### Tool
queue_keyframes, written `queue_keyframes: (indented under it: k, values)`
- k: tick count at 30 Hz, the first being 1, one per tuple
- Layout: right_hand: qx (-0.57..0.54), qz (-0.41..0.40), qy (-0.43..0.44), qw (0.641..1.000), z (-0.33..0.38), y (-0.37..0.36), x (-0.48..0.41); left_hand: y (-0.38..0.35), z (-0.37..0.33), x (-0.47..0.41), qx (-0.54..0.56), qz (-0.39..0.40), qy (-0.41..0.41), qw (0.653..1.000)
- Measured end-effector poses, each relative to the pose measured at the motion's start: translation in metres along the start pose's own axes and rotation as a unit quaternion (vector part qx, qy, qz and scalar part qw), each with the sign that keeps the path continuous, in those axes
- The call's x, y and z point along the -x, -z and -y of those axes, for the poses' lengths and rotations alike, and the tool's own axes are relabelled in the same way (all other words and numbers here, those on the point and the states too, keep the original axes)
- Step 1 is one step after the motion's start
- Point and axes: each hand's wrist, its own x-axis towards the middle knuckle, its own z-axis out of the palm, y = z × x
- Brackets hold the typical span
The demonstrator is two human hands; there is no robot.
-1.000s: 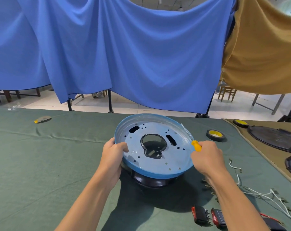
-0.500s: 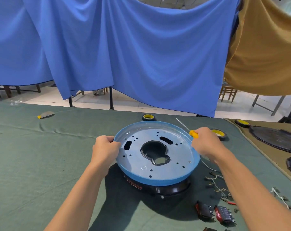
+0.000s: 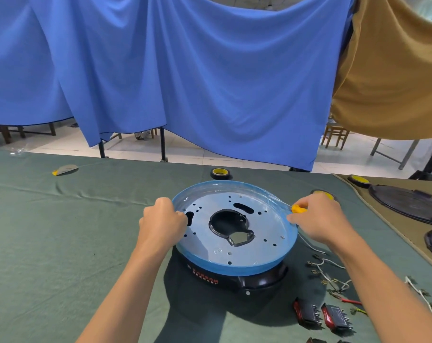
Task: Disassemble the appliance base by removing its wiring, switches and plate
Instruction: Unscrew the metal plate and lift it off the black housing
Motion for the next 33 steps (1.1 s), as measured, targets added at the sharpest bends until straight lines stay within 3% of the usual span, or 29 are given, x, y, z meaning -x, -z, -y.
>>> queue_keyframes:
  k: [5, 8, 11, 15, 17, 26, 33]
  values:
    - [0.047, 0.014, 0.061, 0.997, 0.006, 0.001, -0.009, 0.000, -0.007, 0.002, -0.092, 0.043, -0.096, 0.990]
    - [0.028, 0.020, 0.064, 0.997, 0.008, 0.002, -0.015, 0.000, -0.015, 0.007, -0.213, 0.080, -0.235, 0.945]
    - [-0.010, 0.041, 0.016, 0.999, 0.006, 0.006, -0.009, -0.005, -0.026, 0.021, -0.214, 0.166, -0.309, 0.912]
    - [0.005, 0.070, -0.021, 0.997, -0.001, 0.004, 0.015, -0.016, -0.031, 0.032, -0.292, 0.250, -0.308, 0.870]
    - [0.007, 0.064, -0.017, 0.998, -0.002, 0.001, 0.022, -0.017, -0.030, 0.032, -0.322, 0.249, -0.315, 0.857]
    - [0.029, 0.096, 0.053, 0.994, 0.005, 0.006, 0.006, -0.028, -0.032, 0.037, -0.298, 0.292, -0.346, 0.840]
    - [0.028, 0.137, 0.090, 0.986, 0.009, 0.007, -0.006, -0.032, -0.033, 0.040, -0.316, 0.251, -0.365, 0.839]
